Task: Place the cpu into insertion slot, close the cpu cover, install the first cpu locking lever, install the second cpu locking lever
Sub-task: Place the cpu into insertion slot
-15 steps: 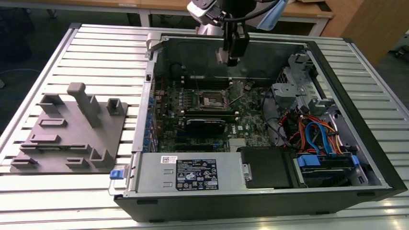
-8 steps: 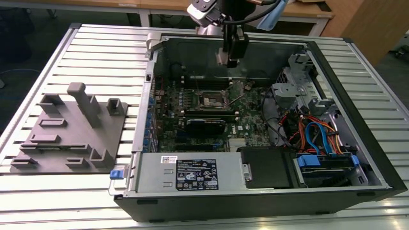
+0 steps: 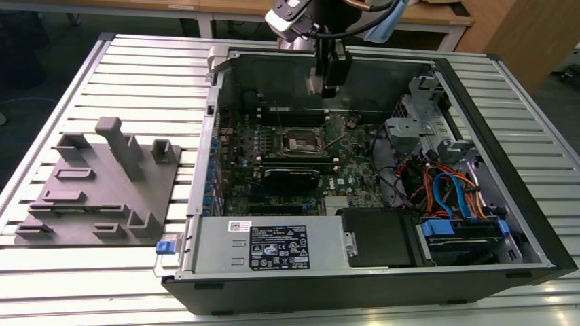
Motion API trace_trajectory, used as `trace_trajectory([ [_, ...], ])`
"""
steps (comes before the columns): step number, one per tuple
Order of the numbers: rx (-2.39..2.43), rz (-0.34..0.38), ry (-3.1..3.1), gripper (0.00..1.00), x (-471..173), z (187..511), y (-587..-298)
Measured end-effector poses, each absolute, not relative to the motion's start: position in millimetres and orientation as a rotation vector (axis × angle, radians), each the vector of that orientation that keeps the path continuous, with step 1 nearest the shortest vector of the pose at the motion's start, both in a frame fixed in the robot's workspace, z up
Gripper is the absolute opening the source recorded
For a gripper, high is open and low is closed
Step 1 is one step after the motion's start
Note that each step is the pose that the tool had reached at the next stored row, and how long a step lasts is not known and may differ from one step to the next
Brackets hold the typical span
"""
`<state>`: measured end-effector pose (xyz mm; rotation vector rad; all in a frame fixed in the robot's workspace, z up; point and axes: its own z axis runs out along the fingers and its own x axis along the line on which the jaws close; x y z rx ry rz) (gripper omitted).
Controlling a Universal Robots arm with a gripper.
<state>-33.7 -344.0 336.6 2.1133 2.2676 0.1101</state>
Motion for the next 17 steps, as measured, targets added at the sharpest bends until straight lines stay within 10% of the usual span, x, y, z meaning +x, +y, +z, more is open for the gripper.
trace_trajectory([
  [17, 2.113, 0.110, 2.268, 0.54, -38.0, 327.9, -343.9],
])
